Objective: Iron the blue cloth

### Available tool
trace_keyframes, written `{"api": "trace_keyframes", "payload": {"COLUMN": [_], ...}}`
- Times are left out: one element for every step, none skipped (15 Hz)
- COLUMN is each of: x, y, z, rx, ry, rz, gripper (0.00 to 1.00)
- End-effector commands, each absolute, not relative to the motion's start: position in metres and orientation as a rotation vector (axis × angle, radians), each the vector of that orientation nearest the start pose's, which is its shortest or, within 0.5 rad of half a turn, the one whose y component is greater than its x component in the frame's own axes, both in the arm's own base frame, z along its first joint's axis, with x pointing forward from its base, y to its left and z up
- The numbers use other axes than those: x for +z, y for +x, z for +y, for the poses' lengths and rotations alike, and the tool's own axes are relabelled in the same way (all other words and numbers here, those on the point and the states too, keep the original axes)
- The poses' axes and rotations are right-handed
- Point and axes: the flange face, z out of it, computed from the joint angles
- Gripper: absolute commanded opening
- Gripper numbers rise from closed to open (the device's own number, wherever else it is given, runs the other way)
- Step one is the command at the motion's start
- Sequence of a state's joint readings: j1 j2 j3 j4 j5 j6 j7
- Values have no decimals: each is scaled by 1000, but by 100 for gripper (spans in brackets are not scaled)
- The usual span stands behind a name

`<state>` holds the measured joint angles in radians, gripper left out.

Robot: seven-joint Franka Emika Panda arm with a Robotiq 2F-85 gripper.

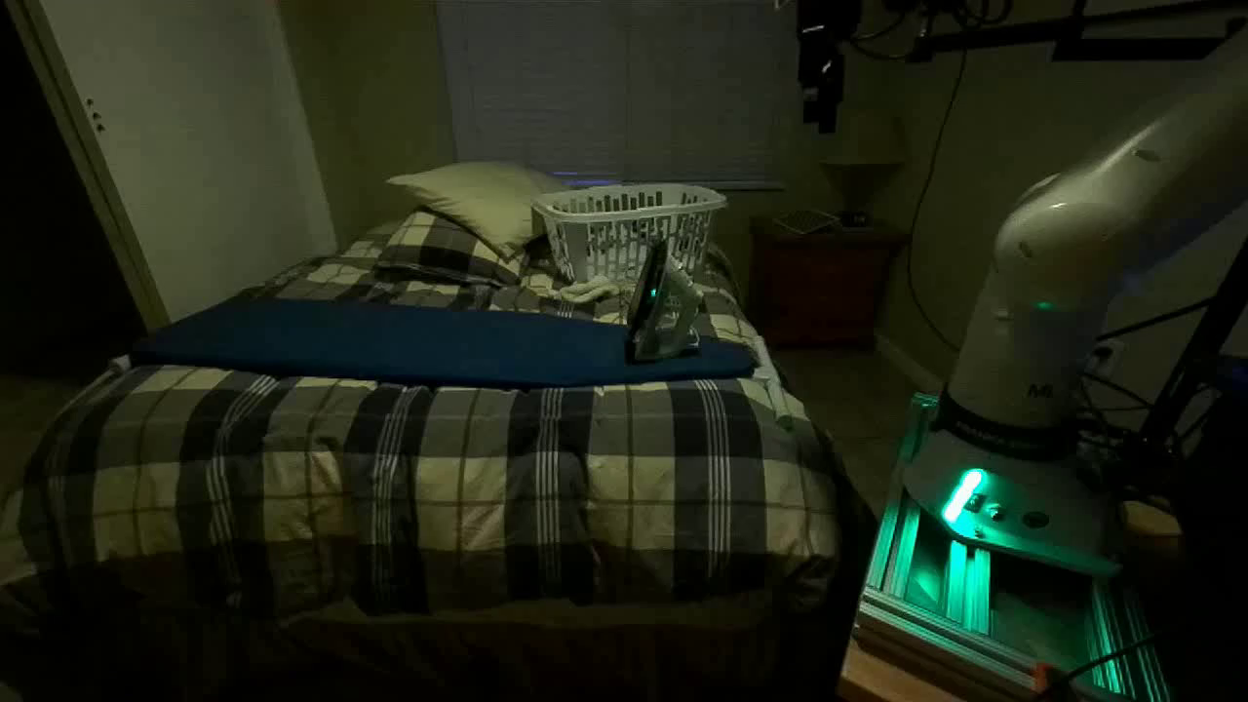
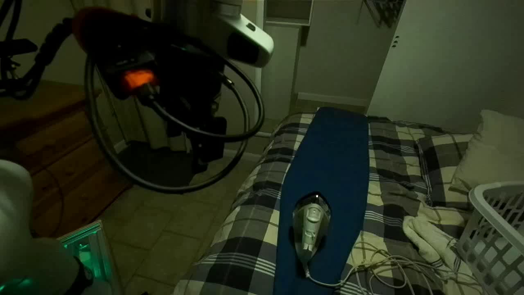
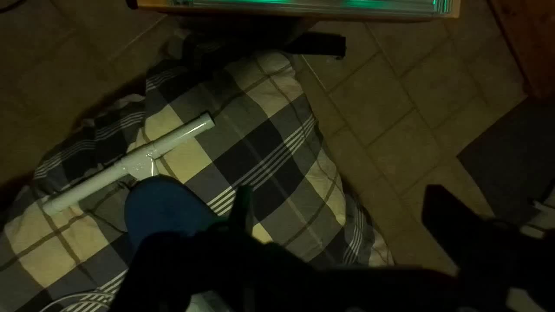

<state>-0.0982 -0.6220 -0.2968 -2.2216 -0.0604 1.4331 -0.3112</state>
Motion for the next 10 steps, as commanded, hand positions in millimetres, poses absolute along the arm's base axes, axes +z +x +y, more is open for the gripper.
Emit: {"api": "trace_keyframes", "payload": {"x": [578,579,579,572,563,554,548,539,533,525], "y": [307,307,307,309,311,311,312,313,315,320], "z": [-162,-162,-162,-173,-186,-194,-208,-220,-232,-243], "rx": [211,211,211,242,302,374,377,431,466,487], "ry": [-2969,-2970,-2970,-2996,-2988,-2987,-3046,-3074,-3122,-3149], "rz": [25,26,26,77,68,26,10,-67,-131,-209], "gripper": [100,100,100,100,100,100,100,100,100,100]}}
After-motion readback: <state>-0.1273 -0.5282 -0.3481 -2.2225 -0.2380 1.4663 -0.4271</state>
